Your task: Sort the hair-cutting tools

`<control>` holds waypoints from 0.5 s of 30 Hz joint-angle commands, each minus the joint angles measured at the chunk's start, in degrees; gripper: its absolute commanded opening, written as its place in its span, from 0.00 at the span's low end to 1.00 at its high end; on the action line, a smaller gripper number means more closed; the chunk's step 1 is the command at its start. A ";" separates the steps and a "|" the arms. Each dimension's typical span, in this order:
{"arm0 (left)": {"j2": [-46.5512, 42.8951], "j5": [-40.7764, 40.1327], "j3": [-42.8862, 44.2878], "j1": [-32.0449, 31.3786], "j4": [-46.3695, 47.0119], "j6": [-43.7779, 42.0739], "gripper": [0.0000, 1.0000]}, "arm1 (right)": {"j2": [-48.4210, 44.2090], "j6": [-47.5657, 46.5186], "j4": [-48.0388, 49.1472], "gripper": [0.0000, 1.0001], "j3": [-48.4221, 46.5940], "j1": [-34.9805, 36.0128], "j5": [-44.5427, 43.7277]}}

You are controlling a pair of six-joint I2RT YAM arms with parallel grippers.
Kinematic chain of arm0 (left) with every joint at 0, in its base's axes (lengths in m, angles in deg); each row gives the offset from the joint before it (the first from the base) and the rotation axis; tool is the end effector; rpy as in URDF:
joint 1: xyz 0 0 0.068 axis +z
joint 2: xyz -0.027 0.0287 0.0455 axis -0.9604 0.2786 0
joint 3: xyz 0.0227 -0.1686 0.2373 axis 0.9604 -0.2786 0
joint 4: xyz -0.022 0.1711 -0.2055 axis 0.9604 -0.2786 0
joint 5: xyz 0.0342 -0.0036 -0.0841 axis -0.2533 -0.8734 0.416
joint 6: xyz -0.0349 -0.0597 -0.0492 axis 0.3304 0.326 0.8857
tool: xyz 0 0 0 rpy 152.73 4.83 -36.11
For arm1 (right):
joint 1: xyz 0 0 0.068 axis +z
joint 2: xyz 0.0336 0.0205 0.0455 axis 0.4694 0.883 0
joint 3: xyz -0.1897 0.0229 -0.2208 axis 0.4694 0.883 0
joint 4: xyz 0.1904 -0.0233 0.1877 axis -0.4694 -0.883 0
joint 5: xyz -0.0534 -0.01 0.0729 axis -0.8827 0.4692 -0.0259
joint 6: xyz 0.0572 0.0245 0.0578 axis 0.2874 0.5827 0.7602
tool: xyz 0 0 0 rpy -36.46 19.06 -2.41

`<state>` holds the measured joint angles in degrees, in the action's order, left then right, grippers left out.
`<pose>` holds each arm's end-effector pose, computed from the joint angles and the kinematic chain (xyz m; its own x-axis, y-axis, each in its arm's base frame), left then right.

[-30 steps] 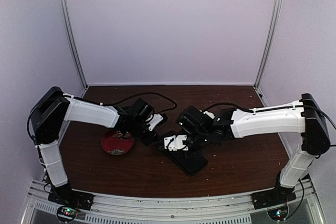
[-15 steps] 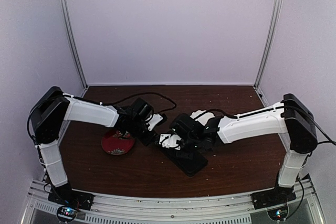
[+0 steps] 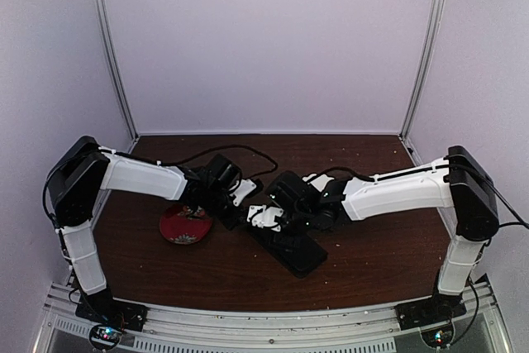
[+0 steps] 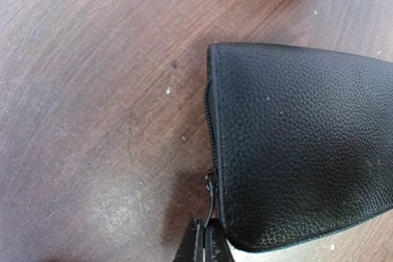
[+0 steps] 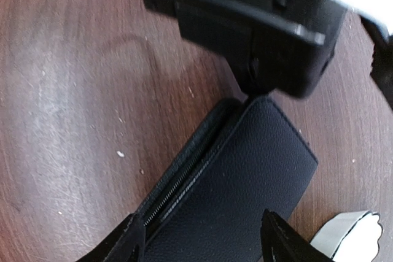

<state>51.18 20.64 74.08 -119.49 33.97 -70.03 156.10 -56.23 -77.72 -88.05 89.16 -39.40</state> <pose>0.2810 -0.3015 0.1307 -0.6431 0.5575 -0.5250 0.7142 0.6839 -0.1487 0.2020 0.3698 0.1710 -0.0032 -0.8413 -0.5405 -0.9643 0.1457 -0.2210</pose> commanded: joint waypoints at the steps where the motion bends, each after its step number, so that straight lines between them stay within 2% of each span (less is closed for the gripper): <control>1: 0.36 2.39 1.26 0.23 1.56 -0.26 0.00 | 1.71 1.60 -0.08 0.66 -1.79 0.36 1.51; 5: 0.12 2.87 1.07 0.23 1.47 -0.29 0.00 | 5.07 3.09 0.10 0.65 -3.62 0.24 -6.08; 9: -0.62 2.78 0.50 0.21 1.54 -0.47 0.00 | 7.22 3.66 0.60 0.61 -3.89 -0.20 -8.76; 12: -1.41 2.65 -0.45 0.23 1.72 -0.56 0.00 | 7.77 4.74 1.64 0.52 -3.38 -0.39 -10.65; 15: -2.75 3.26 -2.09 0.23 1.31 -0.12 0.00 | 8.08 6.45 2.18 0.38 -3.52 -1.08 -11.83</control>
<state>51.09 21.58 73.81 -119.41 34.19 -70.01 162.81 -52.36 -76.25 -91.13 89.53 -45.47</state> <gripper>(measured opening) 0.019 0.446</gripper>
